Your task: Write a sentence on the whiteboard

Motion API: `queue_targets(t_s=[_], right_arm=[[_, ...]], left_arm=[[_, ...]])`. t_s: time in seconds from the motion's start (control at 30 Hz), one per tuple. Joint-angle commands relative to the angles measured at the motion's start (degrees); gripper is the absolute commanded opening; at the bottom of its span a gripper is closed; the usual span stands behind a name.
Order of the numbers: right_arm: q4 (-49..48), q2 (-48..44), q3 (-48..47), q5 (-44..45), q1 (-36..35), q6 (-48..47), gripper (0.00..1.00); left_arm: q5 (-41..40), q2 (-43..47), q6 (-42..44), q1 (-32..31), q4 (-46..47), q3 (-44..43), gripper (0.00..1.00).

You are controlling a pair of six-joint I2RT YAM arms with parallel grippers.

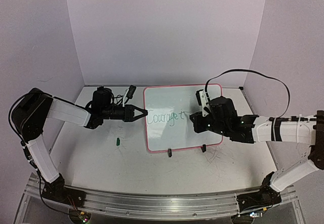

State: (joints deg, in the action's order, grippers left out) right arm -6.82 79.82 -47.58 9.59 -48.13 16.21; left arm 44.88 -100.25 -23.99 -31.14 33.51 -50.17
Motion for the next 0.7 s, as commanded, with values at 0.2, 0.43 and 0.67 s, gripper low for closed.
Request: queue_targets(t_s=[0.2, 0.43, 0.67], right_arm=[[-3.75, -7.1, 4.76, -3.44, 1.15, -1.96, 0.0], [-3.55, -3.97, 2.82, -4.46, 1.19, -1.43, 0.0], [-3.6, -2.56, 1.74, -3.7, 1.14, -1.86, 0.0]], left_arm=[[-2.01, -0.76, 0.96, -0.5, -0.27, -1.04, 0.0], [-1.91, -0.75, 0.82, -0.52, -0.23, -1.21, 0.0], [-1.84, -0.73, 0.79, -0.54, -0.25, -1.14, 0.0]])
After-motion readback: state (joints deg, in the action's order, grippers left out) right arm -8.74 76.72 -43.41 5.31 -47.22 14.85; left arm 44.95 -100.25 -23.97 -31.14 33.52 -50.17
